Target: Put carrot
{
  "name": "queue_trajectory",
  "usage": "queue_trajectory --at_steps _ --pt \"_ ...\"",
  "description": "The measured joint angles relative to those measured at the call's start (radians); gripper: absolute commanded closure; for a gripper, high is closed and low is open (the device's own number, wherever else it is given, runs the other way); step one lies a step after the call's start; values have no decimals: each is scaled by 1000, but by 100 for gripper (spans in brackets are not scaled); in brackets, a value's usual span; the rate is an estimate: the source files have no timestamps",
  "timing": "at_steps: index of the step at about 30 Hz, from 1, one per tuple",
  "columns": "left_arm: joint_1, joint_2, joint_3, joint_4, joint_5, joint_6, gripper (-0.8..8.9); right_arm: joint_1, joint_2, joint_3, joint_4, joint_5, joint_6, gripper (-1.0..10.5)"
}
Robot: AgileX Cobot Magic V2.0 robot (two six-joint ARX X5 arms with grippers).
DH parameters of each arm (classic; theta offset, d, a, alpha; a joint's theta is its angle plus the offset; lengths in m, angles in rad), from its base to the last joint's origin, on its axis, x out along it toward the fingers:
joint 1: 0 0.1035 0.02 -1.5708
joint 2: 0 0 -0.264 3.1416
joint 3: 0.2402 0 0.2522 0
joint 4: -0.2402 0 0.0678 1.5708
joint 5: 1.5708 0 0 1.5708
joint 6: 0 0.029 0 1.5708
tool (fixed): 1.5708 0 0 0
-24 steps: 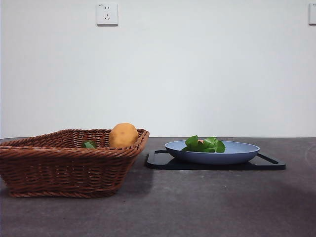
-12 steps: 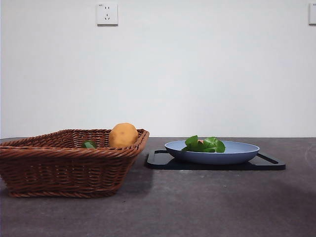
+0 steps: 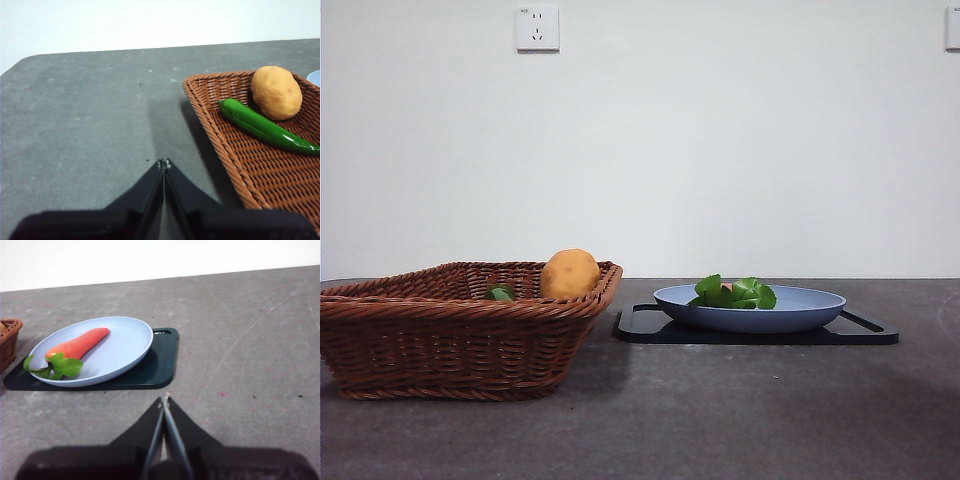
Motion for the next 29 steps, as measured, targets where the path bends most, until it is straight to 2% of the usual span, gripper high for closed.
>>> queue_trajectory --at_steps 29 --pt "0 0 0 0 0 0 805 0 0 0 0 0 0 943"
